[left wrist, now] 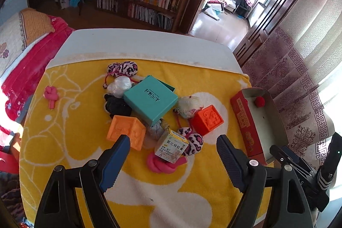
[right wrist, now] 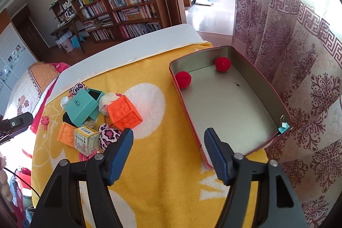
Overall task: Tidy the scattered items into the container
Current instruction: 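Move the left gripper back over the pink knotted rubber toy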
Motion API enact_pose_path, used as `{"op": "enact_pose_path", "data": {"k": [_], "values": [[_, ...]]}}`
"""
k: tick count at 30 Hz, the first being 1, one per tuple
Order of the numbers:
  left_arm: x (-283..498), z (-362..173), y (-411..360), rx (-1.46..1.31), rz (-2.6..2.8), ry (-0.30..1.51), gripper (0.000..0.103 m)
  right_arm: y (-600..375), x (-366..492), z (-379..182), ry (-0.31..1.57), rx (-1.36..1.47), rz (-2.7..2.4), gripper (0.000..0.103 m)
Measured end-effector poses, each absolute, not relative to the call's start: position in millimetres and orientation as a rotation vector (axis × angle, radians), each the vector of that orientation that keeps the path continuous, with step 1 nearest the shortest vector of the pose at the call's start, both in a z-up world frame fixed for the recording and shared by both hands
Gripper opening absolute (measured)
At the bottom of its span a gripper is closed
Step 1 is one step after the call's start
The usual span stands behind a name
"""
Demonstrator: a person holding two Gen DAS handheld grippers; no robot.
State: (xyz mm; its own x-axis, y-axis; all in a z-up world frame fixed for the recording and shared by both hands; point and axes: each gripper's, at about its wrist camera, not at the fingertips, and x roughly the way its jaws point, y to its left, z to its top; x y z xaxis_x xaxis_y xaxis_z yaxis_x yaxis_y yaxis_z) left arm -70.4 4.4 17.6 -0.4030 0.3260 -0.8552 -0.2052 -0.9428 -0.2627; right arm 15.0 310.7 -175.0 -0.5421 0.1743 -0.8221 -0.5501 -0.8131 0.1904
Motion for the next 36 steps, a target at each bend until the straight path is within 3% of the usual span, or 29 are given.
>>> {"op": "enact_pose_path", "data": {"k": [14,36], "values": [[-64,-3,-84,-1.598,2.464,-0.271,0.085,253,-19,-178,0.565,-1.267,2.429,0.073],[-86,-41,-122,-1.714,2.377,-0.283,0.085,202,-68,-206,0.591,-1.431,2.408,0.078]]}}
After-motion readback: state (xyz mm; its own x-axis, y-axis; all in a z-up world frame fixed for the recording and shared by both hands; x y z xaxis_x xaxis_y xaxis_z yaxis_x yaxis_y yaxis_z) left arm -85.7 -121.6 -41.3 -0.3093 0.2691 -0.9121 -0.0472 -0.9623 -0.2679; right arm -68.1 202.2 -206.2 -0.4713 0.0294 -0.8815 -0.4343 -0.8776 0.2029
